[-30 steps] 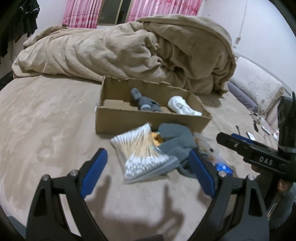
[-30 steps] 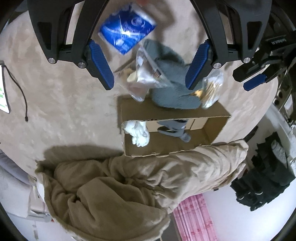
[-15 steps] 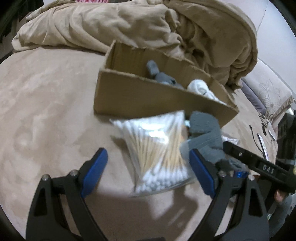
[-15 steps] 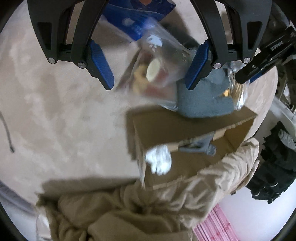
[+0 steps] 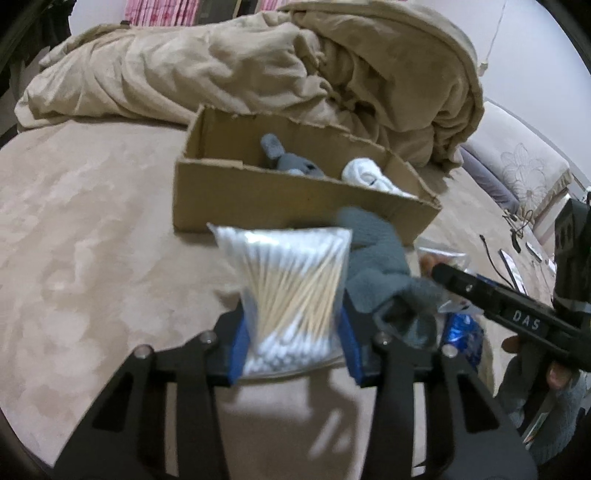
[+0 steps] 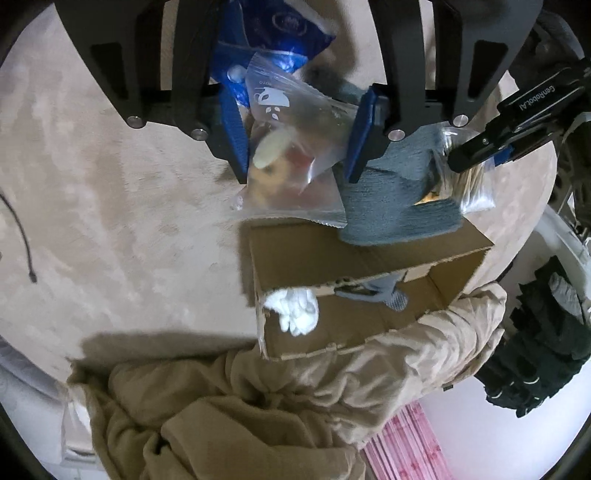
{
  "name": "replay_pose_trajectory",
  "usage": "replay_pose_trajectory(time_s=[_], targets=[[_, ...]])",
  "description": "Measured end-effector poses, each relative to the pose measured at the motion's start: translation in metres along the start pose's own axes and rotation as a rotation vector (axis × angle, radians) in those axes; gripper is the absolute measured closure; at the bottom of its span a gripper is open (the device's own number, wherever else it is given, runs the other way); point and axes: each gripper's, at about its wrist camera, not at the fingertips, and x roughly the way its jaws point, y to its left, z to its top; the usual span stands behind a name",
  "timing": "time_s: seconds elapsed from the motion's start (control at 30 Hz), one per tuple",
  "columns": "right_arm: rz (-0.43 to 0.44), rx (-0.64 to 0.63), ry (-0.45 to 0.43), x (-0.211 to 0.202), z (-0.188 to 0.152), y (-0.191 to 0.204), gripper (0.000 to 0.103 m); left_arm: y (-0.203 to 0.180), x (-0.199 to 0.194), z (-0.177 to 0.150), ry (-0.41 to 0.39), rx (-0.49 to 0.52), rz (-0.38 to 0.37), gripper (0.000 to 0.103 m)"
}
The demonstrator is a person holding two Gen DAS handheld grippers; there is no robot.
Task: Organize objects
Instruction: 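Grasp cotton swab bag with left tool while right tool grasps clear snack bag, place both in box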
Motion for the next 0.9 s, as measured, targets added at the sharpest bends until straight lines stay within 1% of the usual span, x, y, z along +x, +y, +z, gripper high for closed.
replay_pose_trajectory(time_s=[0.13, 0.3, 0.5, 0.7, 0.9], targets=[[-0.006, -0.018, -0.037, -0.018, 0.001, 0.005, 0.05, -0.002, -0.026, -0.002, -0.033, -0.002, 0.002, 0.06], [0.034, -0.032, -0.054, -0.043, 0.001, 0.013, 0.05, -0.005, -0.061, 0.0, -0.071, 0.005, 0.005, 0.06], [0.058, -0.071, -0.119, -0.082, 0.006, 0.031, 0.05, -0.01, -0.097, 0.005, -0.117, 0.011, 0.011, 0.06], [0.07, -0.112, -0.182, -0.109, 0.016, 0.048, 0.05, -0.016, -0.123, 0.02, -0.176, 0.029, 0.004, 0.06], [0.073, -0.161, -0.24, -0.124, 0.036, 0.062, 0.05, -0.024, -0.133, 0.042, -0.223, 0.074, 0.004, 0.06]])
